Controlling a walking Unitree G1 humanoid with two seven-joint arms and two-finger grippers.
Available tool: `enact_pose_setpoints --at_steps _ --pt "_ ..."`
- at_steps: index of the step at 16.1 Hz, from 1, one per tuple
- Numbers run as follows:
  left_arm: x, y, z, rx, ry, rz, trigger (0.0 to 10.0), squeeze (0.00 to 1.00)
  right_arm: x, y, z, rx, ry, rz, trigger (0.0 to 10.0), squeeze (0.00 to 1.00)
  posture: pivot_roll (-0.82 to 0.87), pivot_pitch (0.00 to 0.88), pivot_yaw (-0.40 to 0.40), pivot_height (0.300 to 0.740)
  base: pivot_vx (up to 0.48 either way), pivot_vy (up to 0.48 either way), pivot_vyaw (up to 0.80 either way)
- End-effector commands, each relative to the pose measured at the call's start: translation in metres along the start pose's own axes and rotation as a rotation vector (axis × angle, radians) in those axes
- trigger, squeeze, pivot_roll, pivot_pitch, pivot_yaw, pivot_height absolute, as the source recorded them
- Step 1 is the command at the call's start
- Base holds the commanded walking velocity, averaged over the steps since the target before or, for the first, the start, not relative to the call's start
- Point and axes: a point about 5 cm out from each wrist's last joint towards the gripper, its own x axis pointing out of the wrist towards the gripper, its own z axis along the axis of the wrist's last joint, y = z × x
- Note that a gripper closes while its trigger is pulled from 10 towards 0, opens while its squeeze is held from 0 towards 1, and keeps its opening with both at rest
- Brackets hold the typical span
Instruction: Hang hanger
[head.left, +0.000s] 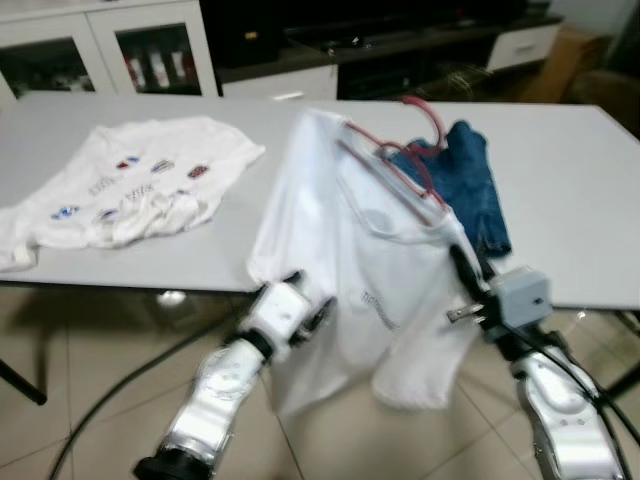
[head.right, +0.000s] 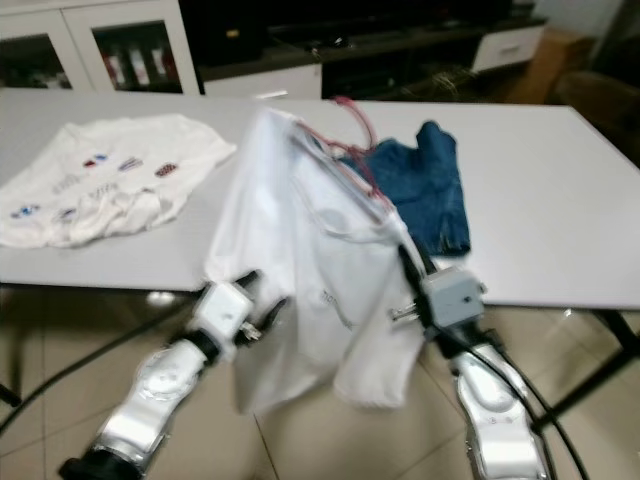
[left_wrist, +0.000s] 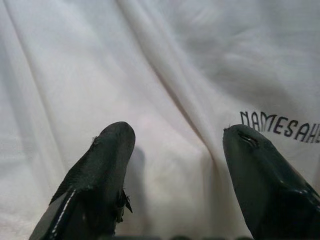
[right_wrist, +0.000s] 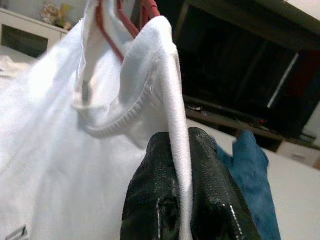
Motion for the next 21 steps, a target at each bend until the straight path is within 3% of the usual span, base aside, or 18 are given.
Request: enact_pose_setpoints --at_steps 1,12,18,21 --pt "-0.005 0.0113 -0.0006 0.028 0.005 0.029 10.0 0.0 0.0057 0.0014 0.0098 0.012 -0.057 -0.003 10.0 0.0 0.02 0.049 0.012 0.74 0.48 0.0 0.0" --pt "-0.0029 0.0053 -0.0009 0.018 0.009 0.018 10.0 0.0 0.0096 -0.004 0.0108 0.033 -0.051 -0.047 10.0 0.0 0.01 0.055 0.009 0.74 0.452 0.0 0.0" --pt "-0.003 0.0034 0.0006 -0.009 -0.003 0.008 10.0 0.0 0.0085 -0.0025 0.0093 0.04 -0.043 -0.047 10.0 0.0 0.01 0.051 0.013 0.74 0.0 0.0 0.0" --pt "-0.0017 0.0042 0.0004 0.022 0.007 0.003 10.0 0.0 0.0083 -0.0025 0.0087 0.04 -0.039 -0.045 10.0 0.0 0.01 0.048 0.016 0.74 0.0 0.0 0.0"
